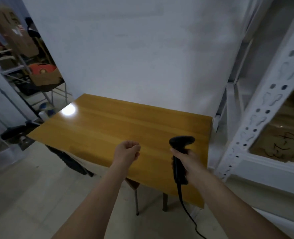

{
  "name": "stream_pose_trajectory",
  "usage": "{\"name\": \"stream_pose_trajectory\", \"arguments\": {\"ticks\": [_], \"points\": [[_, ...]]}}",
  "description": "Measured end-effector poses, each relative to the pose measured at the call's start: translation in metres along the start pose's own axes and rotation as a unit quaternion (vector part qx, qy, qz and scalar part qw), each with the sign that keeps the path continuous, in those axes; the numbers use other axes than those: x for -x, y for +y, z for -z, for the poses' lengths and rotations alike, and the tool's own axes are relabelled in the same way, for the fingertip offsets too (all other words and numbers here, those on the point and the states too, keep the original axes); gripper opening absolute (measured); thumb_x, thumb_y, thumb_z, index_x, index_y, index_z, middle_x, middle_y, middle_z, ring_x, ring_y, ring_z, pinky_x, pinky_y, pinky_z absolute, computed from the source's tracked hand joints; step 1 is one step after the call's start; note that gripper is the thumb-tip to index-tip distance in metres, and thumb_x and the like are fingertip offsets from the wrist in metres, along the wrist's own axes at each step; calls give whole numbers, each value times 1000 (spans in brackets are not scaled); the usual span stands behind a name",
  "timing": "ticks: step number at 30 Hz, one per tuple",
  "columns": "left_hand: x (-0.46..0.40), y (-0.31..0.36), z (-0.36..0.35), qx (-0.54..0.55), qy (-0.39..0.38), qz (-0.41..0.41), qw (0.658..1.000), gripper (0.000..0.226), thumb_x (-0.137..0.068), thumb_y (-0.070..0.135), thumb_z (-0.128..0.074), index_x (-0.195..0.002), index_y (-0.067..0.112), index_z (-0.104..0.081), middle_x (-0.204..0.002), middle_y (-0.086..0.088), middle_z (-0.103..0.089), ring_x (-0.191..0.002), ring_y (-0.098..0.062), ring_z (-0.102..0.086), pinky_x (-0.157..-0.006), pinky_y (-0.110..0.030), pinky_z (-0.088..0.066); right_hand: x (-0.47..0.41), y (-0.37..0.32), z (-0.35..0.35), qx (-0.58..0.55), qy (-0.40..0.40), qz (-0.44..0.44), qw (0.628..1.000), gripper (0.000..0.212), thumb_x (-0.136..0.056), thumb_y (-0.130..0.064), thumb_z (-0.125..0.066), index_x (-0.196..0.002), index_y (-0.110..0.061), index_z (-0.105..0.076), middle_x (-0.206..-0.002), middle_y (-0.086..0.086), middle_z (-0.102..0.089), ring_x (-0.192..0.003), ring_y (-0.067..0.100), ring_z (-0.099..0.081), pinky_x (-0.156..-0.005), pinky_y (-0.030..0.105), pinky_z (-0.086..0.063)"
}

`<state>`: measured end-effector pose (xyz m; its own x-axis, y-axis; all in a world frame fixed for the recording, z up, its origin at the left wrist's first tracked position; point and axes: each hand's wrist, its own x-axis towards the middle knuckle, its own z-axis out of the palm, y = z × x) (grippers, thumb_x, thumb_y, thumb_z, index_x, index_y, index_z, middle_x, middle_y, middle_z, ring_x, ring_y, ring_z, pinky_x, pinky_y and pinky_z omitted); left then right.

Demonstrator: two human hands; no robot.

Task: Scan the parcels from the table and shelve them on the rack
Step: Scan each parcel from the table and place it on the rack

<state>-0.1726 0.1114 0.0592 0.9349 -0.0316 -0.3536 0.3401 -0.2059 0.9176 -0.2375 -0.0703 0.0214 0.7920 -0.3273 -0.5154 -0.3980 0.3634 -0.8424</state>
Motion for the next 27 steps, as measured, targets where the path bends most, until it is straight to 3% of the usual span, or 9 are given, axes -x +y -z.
{"name": "stream_pose_trajectory", "arguments": {"ticks": [7,13,18,23,27], "points": [[-85,10,54,-38,-49,-1,998,6,-95,11,-61,-98,6,-62,-86,-7,-58,-71,-17,-56,-80,-37,-54,-40,8,-65,-16,96,0,995,54,-85,-22,-74,-129,-12,-45,-101,17,-64,-82,32,-65,-77,46,-54],[-128,3,46,-49,-102,32,993,6,-96,11,-60,-99,6,-60,-85,-7,-56,-70,-18,-54,-71,-33,-48,-71,16,-69,-10,137,-46,989,48,-89,-17,-68,-131,-12,-46,-120,18,-58,-107,36,-58,-93,51,-47],[-153,-1,27,-62,-115,54,990,7,-96,13,-60,-100,8,-60,-88,-6,-56,-73,-18,-54,-72,-31,-47,-105,19,-51,14,161,-80,984,35,-90,-3,-64,-120,-11,-48,-108,16,-57,-99,35,-57,-85,47,-45],[-175,1,7,-81,-104,72,989,7,-96,11,-60,-102,7,-59,-91,-7,-56,-75,-18,-55,-70,-31,-46,-149,21,-31,26,179,-121,976,34,-86,-3,-69,-117,-2,-54,-109,21,-59,-95,38,-58,-77,45,-45],[-193,-3,-11,-98,-91,80,988,6,-96,11,-60,-101,9,-59,-92,-6,-57,-78,-19,-56,-76,-32,-46,-182,22,-19,25,194,-149,969,30,-85,-3,-70,-111,-1,-55,-102,17,-59,-86,33,-55,-75,42,-44]]}}
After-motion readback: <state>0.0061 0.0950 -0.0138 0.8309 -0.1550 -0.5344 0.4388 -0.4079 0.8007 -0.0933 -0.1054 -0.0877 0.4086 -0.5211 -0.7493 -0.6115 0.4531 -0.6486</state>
